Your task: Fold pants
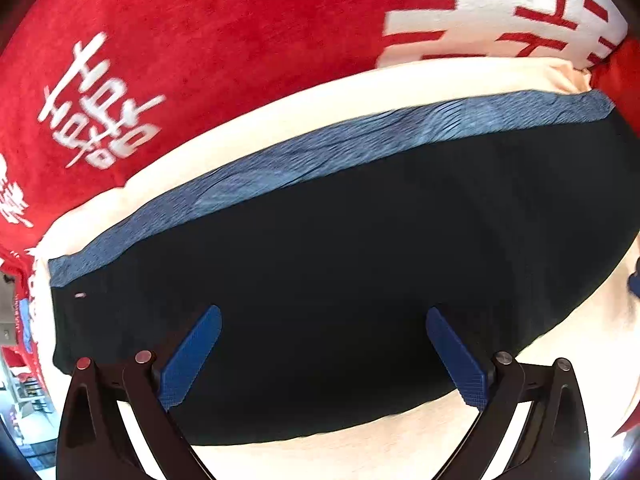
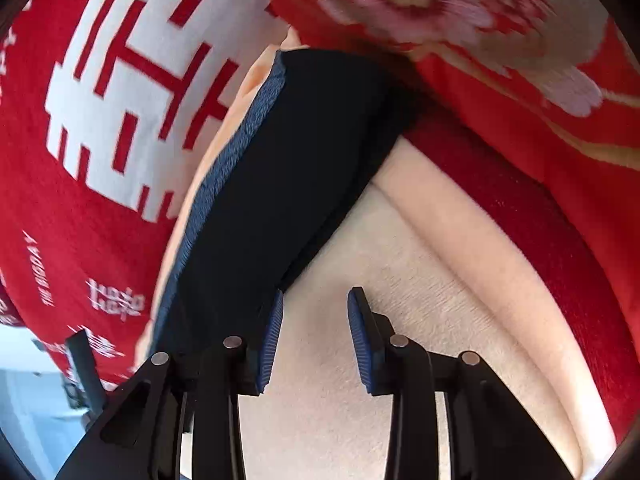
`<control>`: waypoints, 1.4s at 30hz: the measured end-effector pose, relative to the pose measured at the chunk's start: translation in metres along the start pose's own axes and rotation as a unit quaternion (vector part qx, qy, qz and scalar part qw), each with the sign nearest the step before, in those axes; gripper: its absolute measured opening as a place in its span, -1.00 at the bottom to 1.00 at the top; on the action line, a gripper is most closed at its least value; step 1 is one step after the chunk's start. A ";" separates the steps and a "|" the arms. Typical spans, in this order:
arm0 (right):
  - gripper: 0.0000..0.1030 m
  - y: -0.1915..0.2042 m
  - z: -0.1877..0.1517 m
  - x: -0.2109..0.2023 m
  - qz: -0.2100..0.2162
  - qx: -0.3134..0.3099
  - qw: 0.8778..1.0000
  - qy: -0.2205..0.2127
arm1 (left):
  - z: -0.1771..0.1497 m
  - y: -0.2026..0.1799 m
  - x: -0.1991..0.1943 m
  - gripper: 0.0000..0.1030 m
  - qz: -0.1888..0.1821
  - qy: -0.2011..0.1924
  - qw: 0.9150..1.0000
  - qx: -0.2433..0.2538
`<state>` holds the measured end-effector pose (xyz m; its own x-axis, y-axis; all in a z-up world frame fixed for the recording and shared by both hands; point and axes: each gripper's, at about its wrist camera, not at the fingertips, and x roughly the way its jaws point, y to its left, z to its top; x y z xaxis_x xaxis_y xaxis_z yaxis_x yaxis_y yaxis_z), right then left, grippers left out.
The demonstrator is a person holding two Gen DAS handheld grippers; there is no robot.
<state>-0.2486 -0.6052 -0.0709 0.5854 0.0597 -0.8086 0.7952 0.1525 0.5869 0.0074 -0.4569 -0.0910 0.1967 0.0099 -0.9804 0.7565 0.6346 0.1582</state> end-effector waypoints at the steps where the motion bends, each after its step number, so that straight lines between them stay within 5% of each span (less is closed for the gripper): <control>1: -0.23 -0.002 0.002 0.000 0.007 0.003 1.000 -0.003 | 0.004 -0.007 0.000 1.00 -0.007 -0.001 1.000 -0.002; 10: -0.19 -0.011 0.020 0.007 0.050 0.033 0.996 -0.062 | 0.013 -0.035 0.007 1.00 -0.015 -0.013 1.000 -0.008; 16: 0.08 0.000 0.032 0.018 0.059 0.052 0.990 -0.115 | 0.014 -0.034 0.010 1.00 -0.014 -0.018 1.000 -0.002; 18: -0.25 0.005 0.038 0.022 0.055 0.066 0.991 -0.107 | 0.012 -0.031 0.007 1.00 -0.015 -0.017 1.000 0.001; 19: -0.72 0.007 0.041 0.023 0.043 0.072 0.992 -0.098 | 0.013 -0.031 0.003 0.97 -0.015 -0.019 1.000 0.003; 20: -0.72 0.009 0.042 0.022 0.050 0.072 0.992 -0.095 | 0.013 -0.034 -0.002 0.74 -0.016 -0.024 1.000 0.006; 22: -0.73 0.020 0.042 0.014 0.047 0.044 0.993 -0.096 | 0.016 -0.036 -0.014 0.55 -0.026 -0.037 0.999 0.015; 26: -0.73 0.052 0.038 -0.008 0.050 -0.034 0.993 -0.099 | 0.024 -0.043 -0.029 0.55 -0.052 -0.063 0.997 0.008; 30: -0.73 0.087 0.028 -0.024 0.050 -0.094 0.990 -0.097 | 0.017 -0.064 -0.002 0.55 -0.089 -0.038 0.995 0.015; 31: -0.73 0.096 0.024 -0.025 0.049 -0.109 0.988 -0.097 | 0.012 -0.063 -0.004 0.55 -0.094 -0.061 0.994 0.009; 38: -0.73 0.171 -0.006 -0.025 0.020 -0.226 0.969 -0.094 | 0.007 -0.054 -0.008 0.56 -0.129 -0.068 0.989 0.025; 42: -0.73 0.218 -0.034 -0.014 -0.017 -0.295 0.952 -0.081 | 0.000 -0.010 -0.020 0.56 -0.147 -0.059 0.987 0.002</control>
<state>-0.0886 -0.5393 0.0667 0.6153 -0.1017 -0.7817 0.6155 0.6816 0.3958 -0.0040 -0.4636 -0.0734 0.0395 -0.2646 -0.9635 0.7945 0.5932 -0.1304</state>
